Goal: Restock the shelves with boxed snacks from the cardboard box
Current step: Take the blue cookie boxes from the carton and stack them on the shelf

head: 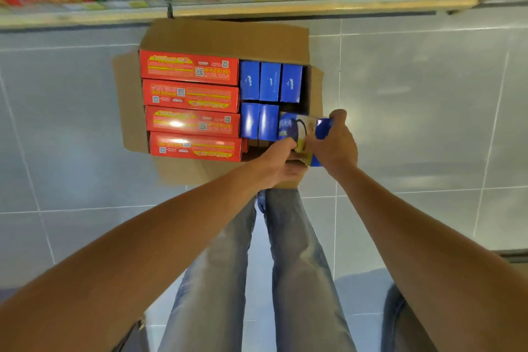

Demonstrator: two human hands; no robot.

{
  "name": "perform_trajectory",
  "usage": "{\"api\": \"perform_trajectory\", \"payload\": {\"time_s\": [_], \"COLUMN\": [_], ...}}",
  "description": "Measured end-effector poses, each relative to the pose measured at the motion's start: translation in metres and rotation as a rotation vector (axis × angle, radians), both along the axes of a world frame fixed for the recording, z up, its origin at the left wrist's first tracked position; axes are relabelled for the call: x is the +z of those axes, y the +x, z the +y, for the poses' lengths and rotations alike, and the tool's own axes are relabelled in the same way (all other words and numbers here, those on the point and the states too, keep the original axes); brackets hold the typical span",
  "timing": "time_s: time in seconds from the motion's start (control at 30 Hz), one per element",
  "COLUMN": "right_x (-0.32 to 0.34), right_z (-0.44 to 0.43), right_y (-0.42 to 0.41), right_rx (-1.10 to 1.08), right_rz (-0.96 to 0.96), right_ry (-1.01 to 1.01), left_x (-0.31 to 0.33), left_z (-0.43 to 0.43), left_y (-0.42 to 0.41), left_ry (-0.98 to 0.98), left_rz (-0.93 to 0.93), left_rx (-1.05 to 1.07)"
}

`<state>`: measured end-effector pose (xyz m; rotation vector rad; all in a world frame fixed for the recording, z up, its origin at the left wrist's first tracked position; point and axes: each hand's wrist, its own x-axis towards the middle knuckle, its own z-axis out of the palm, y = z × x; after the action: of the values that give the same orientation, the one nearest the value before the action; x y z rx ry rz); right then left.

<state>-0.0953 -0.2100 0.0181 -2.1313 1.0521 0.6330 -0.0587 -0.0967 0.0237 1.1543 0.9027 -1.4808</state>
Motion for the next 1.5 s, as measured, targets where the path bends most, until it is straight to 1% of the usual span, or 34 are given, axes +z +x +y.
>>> {"api": "perform_trajectory", "payload": {"time_s": [0.07, 0.1, 0.2, 0.27, 0.37, 0.43, 0.53, 0.57, 0.67, 0.7, 0.77, 0.83, 0.9, 0.93, 1.0, 1.03, 1.17, 1.2, 1.23, 1.33, 1.5], "right_x": [0.032, 0.046, 0.093, 0.127, 0.165, 0.205, 0.273, 0.287, 0.358, 0.384, 0.43, 0.476, 0.518, 0.539, 0.567, 0.582, 0.648, 0.662, 0.677, 0.716, 0.773], "right_z": [-0.014, -0.019, -0.031, -0.035, -0.038, -0.042, -0.046, -0.047, -0.05, -0.052, -0.057, -0.057, -0.053, -0.049, -0.044, -0.041, -0.023, -0.018, -0.013, 0.002, 0.015], "right_y": [0.003, 0.005, 0.015, 0.022, 0.035, 0.049, 0.078, 0.087, 0.116, 0.125, 0.139, 0.155, 0.173, 0.181, 0.197, 0.202, 0.198, 0.201, 0.204, 0.213, 0.241], "right_rx": [-0.024, -0.047, -0.147, -0.208, -0.278, -0.322, -0.355, -0.363, -0.394, -0.386, -0.342, -0.302, -0.238, -0.179, -0.112, -0.083, 0.222, 0.269, 0.295, 0.277, 0.3], "right_rz": [-0.027, -0.036, -0.091, -0.126, -0.168, -0.255, -0.41, -0.444, -0.591, -0.634, -0.706, -0.753, -0.705, -0.698, -0.751, -0.796, -0.872, -0.897, -0.922, -1.005, -1.245], "right_ry": [-0.012, -0.011, -0.028, -0.022, 0.048, 0.093, 0.167, 0.192, 0.316, 0.344, 0.37, 0.386, 0.291, 0.245, 0.252, 0.278, 0.131, 0.111, 0.074, -0.021, 0.013], "left_x": [0.021, 0.029, 0.063, 0.09, 0.128, 0.164, 0.233, 0.246, 0.323, 0.351, 0.392, 0.434, 0.475, 0.499, 0.537, 0.555, 0.622, 0.635, 0.647, 0.677, 0.744], "left_z": [-0.002, 0.0, 0.009, 0.017, 0.022, 0.019, 0.008, 0.006, 0.024, 0.031, 0.049, 0.064, 0.074, 0.081, 0.093, 0.099, 0.116, 0.118, 0.121, 0.128, 0.137], "left_y": [0.009, 0.015, 0.042, 0.062, 0.085, 0.102, 0.131, 0.139, 0.156, 0.161, 0.175, 0.192, 0.206, 0.209, 0.215, 0.218, 0.223, 0.224, 0.224, 0.229, 0.249], "left_ry": [0.102, 0.143, 0.216, 0.279, 0.28, 0.289, 0.275, 0.262, 0.236, 0.184, 0.061, -0.054, -0.146, -0.156, -0.145, -0.14, -0.131, -0.121, -0.105, -0.065, 0.043], "left_rz": [-0.109, -0.164, -0.307, -0.425, -0.563, -0.665, -0.741, -0.737, -0.756, -0.793, -0.815, -0.737, -0.729, -0.79, -0.889, -0.934, -1.147, -1.192, -1.24, -1.337, -1.554], "left_rx": [-0.194, -0.252, -0.295, -0.375, -0.521, -0.521, -0.459, -0.419, -0.258, -0.24, -0.279, -0.196, -0.143, -0.171, -0.201, -0.191, -0.115, -0.101, -0.077, 0.017, 0.189]}}
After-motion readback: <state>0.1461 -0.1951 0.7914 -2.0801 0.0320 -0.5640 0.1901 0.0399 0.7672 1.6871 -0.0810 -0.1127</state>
